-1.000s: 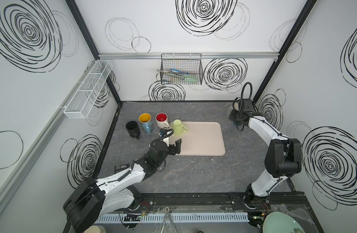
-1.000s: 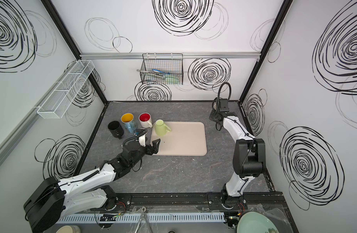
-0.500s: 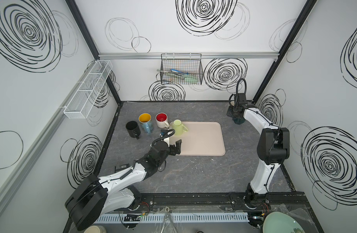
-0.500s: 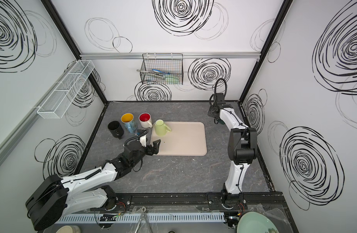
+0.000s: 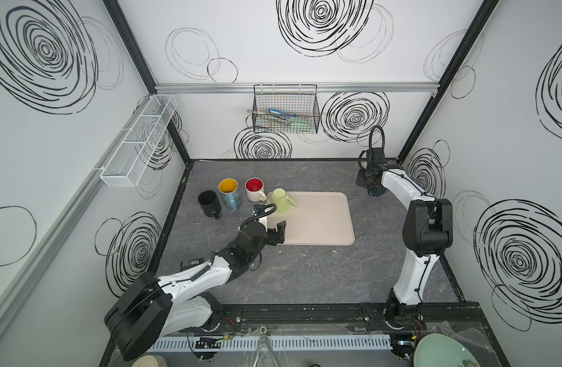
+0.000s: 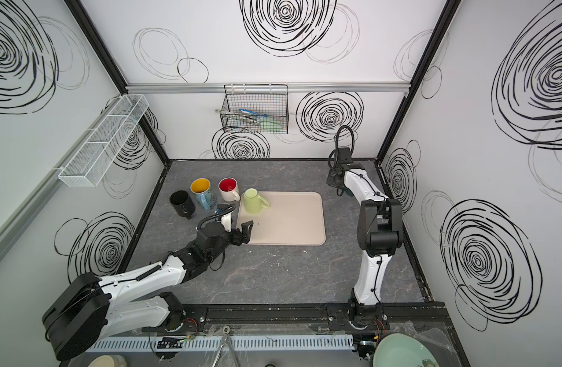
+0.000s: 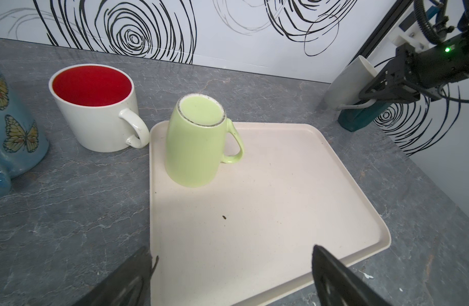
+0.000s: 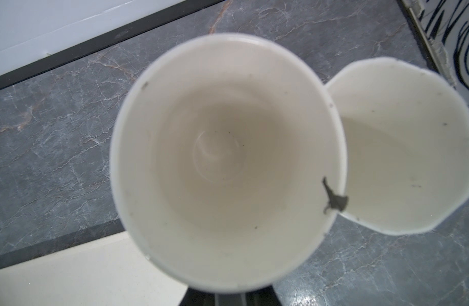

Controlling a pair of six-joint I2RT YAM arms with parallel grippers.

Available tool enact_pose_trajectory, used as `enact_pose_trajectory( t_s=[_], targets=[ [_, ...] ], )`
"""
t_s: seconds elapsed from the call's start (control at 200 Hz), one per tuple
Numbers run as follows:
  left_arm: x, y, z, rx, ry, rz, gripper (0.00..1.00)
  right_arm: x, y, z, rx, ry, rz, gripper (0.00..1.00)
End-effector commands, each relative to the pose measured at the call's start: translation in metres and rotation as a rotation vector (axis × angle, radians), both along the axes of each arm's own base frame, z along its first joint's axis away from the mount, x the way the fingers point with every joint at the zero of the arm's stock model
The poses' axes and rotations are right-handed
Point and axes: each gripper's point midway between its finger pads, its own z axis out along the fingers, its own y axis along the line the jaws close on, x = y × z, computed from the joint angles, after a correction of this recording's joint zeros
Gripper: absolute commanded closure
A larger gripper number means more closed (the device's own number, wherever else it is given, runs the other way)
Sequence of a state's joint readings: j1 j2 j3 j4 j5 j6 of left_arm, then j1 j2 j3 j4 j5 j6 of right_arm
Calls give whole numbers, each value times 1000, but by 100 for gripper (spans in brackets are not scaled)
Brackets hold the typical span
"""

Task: Turn the mug right side up
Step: Place the mug at the top-right of the table.

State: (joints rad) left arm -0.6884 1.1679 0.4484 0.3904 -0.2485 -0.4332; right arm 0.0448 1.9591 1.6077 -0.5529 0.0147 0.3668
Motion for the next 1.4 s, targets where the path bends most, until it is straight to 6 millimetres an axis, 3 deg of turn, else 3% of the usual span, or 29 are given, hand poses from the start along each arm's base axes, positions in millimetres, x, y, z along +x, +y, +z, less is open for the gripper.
enact_pose_trajectory(
  t_s=[0.0, 0.36, 1.121, 1.241, 1.346, 1.391],
  targets=[
    [6, -5, 15, -15, -37, 2, 4, 14, -4, 30, -19, -82, -13, 100],
    [6, -6, 15, -14, -34, -3, 4, 21, 19, 41, 53, -143, 73, 100],
    [9, -11, 5, 15, 8, -15, 4, 28, 18, -9, -53, 6, 52, 100],
    [9, -10, 4, 15, 9, -11, 4, 28, 20, -12, -59, 18, 60, 52],
    [9, -10, 4, 18, 9, -9, 4, 27, 24, -7, -68, 15, 73, 25],
    [10, -10, 3, 19, 11, -9, 4, 26, 27, -2, -81, 1, 90, 22]
  ],
)
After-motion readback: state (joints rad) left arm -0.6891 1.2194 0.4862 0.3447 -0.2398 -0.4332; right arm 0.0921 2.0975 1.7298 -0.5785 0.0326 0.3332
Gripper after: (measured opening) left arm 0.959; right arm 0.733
